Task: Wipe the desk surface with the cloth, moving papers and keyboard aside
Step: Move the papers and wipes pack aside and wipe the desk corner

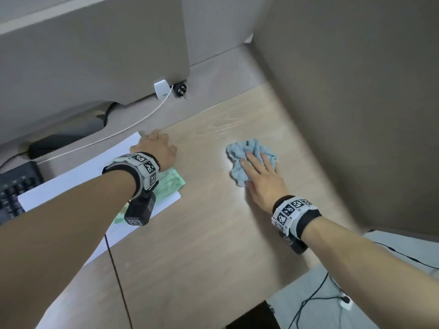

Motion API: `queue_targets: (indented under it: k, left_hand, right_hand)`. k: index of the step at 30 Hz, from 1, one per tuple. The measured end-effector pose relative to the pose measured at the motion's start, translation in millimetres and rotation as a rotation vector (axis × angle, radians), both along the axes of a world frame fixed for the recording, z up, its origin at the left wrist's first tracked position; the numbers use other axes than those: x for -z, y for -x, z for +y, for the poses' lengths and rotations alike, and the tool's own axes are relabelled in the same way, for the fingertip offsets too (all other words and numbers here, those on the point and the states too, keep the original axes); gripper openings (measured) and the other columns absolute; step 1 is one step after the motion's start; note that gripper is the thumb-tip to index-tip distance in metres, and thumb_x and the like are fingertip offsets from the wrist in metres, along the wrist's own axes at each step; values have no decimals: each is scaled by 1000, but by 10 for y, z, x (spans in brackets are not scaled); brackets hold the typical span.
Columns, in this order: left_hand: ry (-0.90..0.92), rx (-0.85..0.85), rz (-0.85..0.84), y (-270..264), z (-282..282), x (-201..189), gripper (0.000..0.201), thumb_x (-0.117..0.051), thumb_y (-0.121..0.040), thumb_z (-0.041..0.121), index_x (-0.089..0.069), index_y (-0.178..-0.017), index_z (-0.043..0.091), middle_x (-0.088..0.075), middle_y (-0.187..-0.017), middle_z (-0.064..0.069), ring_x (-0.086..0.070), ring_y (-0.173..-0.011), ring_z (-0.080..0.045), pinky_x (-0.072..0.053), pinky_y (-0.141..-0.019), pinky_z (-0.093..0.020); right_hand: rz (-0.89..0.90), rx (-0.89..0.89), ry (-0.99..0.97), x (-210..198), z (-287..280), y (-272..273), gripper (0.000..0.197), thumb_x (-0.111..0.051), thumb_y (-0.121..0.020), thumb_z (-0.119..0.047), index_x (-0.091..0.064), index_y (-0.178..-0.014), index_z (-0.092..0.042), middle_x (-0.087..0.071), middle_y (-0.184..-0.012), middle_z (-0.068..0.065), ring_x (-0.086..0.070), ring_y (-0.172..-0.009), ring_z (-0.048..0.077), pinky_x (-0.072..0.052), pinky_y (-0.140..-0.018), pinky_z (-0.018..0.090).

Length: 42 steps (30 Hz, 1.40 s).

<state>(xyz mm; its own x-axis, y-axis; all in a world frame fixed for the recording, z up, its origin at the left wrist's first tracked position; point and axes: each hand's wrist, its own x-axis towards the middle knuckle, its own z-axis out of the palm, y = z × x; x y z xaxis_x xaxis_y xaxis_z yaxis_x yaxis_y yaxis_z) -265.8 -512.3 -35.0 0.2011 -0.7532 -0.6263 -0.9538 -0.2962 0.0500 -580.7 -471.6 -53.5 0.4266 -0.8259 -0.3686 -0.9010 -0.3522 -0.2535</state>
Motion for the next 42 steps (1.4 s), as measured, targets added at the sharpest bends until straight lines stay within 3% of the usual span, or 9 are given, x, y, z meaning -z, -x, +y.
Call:
queue_targets:
  k: [4,10,18,23,28,34,37,40,42]
  left_hand:
    - [0,-30,30,-11,-3,0,52,-24,-90,44,-45,-128,14,-36,-147,-10,-31,-138,-36,-36,-106,-57]
    - [26,-97,35,69,3,-2,54,-25,-91,45,-45,-129,12,-36,-147,-9,-35,-136,-35,-38,-105,-55]
    - [59,-145,-14,162,0,-18,49,-31,-96,41,-41,-136,15,-24,-158,-4,-32,-140,-33,-35,-107,-55]
    - [79,-169,-2,179,-16,-61,43,-37,-93,36,-45,-131,16,-29,-155,-1,-35,-137,-29,-35,-105,-57]
    - [74,-171,3,137,19,-66,43,-42,-93,32,-43,-135,23,-23,-158,5,-32,-140,-26,-31,-108,-56]
    - [104,-320,122,-18,0,-229,38,-47,-89,32,-56,-122,16,-50,-136,-5,-51,-121,-33,-43,-102,-47]
    - [310,-431,216,-133,132,-306,32,-47,-80,37,-61,-101,17,-60,-114,-4,-58,-105,-31,-49,-93,-42]
    - [428,-504,277,-267,289,-351,25,-51,-88,29,-62,-109,21,-57,-123,-2,-56,-109,-26,-44,-91,-33]
    - [458,-538,266,-381,398,-372,27,-54,-91,25,-61,-116,20,-55,-131,-2,-54,-114,-25,-39,-91,-29]
  right_hand:
    - [70,220,38,3,-464,383,61,-50,-96,-27,-27,-153,-17,-15,-163,5,-12,-146,42,-22,-113,63]
    - [191,397,22,60,-1072,256,71,-49,-91,-25,-17,-152,-10,-11,-161,13,-18,-141,48,-27,-108,63]
    - [185,279,43,56,-1851,-174,80,-54,-86,-23,-14,-153,-7,-10,-161,15,-17,-143,42,-27,-110,60]
    - [163,214,26,6,-2358,-558,82,-56,-87,-23,-11,-154,-8,-3,-163,12,-10,-147,39,-25,-113,58]
    - [150,86,18,-22,-2183,-813,80,-50,-91,-27,-6,-155,-10,1,-164,12,-2,-148,42,-12,-116,62]
    - [83,-507,-60,-44,-1263,-982,83,-55,-90,-25,-7,-157,-21,2,-165,4,4,-150,36,-2,-119,60]
    - [37,-449,-1,-68,-1332,-888,75,-60,-91,-30,-20,-154,-23,-11,-164,4,-8,-150,35,-15,-119,58]
    - [55,-252,16,-139,-1469,-1046,69,-64,-87,-28,-33,-148,-17,-23,-160,4,-17,-147,38,-24,-115,58]
    - [60,-239,15,-180,-1429,-1353,67,-63,-86,-24,-36,-146,-13,-25,-158,3,-17,-146,39,-24,-114,59]
